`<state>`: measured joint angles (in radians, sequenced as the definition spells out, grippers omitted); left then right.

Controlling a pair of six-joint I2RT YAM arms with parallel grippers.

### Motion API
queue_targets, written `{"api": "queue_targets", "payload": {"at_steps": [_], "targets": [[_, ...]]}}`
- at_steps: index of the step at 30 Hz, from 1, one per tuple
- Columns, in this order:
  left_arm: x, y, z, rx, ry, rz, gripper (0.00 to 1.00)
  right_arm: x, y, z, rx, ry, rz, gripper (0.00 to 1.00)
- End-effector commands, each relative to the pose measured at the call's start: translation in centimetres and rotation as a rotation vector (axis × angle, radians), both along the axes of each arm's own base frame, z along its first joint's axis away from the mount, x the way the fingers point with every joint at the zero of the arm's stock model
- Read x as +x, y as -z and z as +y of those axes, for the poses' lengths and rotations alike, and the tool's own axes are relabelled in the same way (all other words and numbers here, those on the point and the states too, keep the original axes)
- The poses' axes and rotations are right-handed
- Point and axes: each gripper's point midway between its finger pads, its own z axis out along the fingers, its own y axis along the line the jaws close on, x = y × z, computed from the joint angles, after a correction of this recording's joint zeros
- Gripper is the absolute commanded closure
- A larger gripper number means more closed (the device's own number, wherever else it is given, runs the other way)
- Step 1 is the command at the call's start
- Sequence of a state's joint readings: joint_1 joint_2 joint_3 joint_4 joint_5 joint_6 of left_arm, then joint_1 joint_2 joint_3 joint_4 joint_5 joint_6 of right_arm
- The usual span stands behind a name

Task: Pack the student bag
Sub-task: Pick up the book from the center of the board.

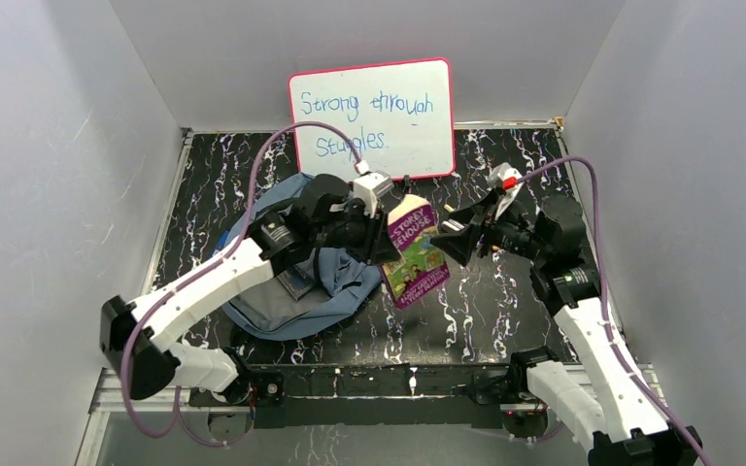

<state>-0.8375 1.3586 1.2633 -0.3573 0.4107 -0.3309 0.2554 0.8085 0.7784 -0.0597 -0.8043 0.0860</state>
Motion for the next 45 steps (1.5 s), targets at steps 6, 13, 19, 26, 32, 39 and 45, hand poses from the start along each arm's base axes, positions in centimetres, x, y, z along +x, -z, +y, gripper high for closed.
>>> {"api": "queue_targets", "payload": {"at_steps": [6, 13, 19, 26, 32, 39, 45], "targets": [[2.0, -13.6, 5.1, -0.498, -0.397, -0.261, 1.00, 0.4, -3.2, -2.4, 0.366, 0.362, 0.351, 0.01], [1.3, -18.1, 5.8, -0.740, -0.430, -0.246, 1.00, -0.6, -4.6, -1.2, 0.686, 0.257, 0.585, 0.01], [1.9, -18.9, 5.0, -0.799, -0.430, -0.224, 1.00, -0.6, -6.2, -0.7, 0.754, 0.160, 0.533, 0.01], [2.5, -19.3, 3.6, -0.831, -0.406, -0.211, 1.00, -0.1, -7.3, -0.2, 0.781, 0.111, 0.513, 0.01], [2.9, -19.1, 2.9, -0.826, -0.394, -0.205, 1.00, -0.2, -8.3, 0.1, 0.791, 0.060, 0.498, 0.01], [2.9, -19.6, 3.2, -0.839, -0.403, -0.214, 1.00, 0.0, -8.2, -0.2, 0.790, 0.098, 0.501, 0.01], [1.9, -20.0, 2.4, -0.893, -0.333, -0.177, 1.00, 0.6, -8.4, 0.1, 0.812, 0.077, 0.532, 0.06]]}}
